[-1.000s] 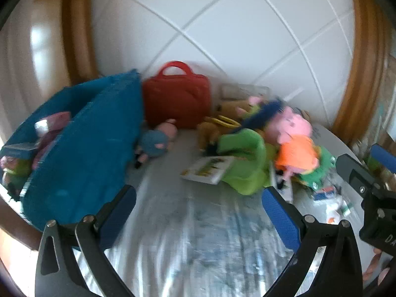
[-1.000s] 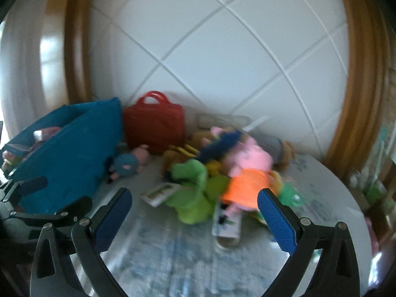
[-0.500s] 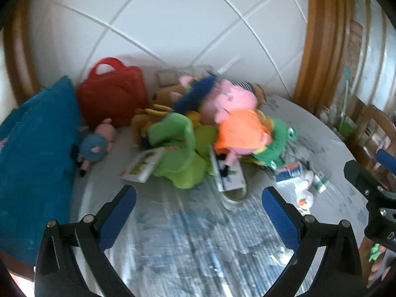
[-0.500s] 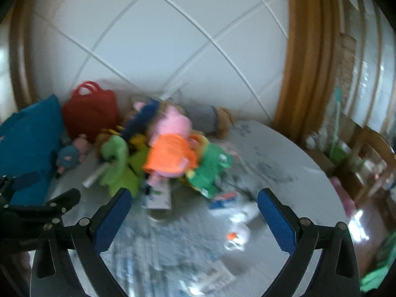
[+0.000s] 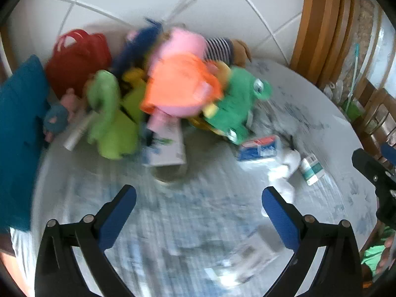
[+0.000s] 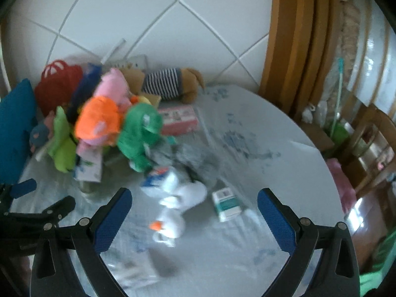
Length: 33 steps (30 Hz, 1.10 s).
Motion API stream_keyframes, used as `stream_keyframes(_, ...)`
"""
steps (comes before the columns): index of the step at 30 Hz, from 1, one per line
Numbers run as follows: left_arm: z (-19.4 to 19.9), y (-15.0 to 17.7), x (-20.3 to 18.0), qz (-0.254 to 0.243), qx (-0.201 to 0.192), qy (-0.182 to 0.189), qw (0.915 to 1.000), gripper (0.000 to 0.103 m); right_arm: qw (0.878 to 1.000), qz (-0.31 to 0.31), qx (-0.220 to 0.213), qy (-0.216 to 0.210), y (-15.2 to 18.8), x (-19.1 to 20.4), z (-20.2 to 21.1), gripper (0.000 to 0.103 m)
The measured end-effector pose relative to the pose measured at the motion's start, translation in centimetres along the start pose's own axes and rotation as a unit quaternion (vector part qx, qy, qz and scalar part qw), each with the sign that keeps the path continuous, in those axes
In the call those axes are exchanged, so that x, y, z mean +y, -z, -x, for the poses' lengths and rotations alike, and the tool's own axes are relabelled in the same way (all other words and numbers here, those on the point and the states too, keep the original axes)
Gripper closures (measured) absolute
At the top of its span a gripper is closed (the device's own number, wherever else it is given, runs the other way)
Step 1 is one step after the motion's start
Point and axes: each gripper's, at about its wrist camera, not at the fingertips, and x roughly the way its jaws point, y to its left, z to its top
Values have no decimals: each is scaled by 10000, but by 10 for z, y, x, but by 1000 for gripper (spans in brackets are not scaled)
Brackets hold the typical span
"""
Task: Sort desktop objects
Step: 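Move both tools back to the table toward the goose and medicine box, then grasp the white plush goose with the left tool while the right tool grasps the green-white medicine box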
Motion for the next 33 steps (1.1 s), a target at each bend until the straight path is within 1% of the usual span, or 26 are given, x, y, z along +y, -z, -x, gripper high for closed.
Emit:
stream_keyframes(2,-12,5,-20,98,163,-15,9998,0,9997,99,212,-99,5,-22,-18,0)
stream_keyframes(4,-25,11,-42,90,329,-43,9994,0,9989,182,402,-154,9,-41,-34,4)
stream_keyframes(7,-43,16,-65,66,542,-80,9985,0,9977,193,590,-271,15,-58,-53,7)
stream_keyframes(11,-69,16,-87,10,733,-112,9972,0,9958,171,782,-443,23,-74,-78,9)
stream_keyframes(12,-74,16,-91,-6,757,-106,9971,0,9952,175,844,-473,26,-77,-85,12)
stream_keyframes(13,-83,15,-97,-26,800,-113,9967,0,9944,193,907,-507,28,-79,-92,19)
stream_keyframes(15,-95,15,-103,-33,846,-101,9964,0,9928,209,1027,-584,33,-82,-108,26)
stream_keyframes(19,-125,17,-117,-139,1040,-82,9944,2,9908,183,1185,-633,40,-85,-134,26)
stream_keyframes(25,-150,18,-122,-158,1183,-120,9928,4,9875,247,1379,-722,43,-84,-163,26)
stream_keyframes(26,-153,18,-122,-158,1198,-130,9926,6,9869,258,1410,-735,43,-83,-167,26)
stream_keyframes(27,-156,18,-121,-148,1220,-143,9923,11,9863,267,1448,-749,43,-82,-172,26)
stream_keyframes(28,-160,19,-119,-119,1271,-137,9917,13,9859,267,1467,-757,44,-81,-175,26)
stream_keyframes(29,-161,20,-118,-95,1257,-92,9920,13,9854,267,1488,-782,45,-81,-178,26)
stream_keyframes(31,-161,20,-118,-122,1194,-68,9927,13,9851,221,1515,-782,45,-82,-183,30)
stream_keyframes(32,-160,20,-118,-150,1174,-46,9930,18,9851,239,1537,-732,45,-82,-185,33)
stream_keyframes(33,-159,20,-118,-157,1148,40,9933,28,9850,255,1550,-717,44,-81,-187,41)
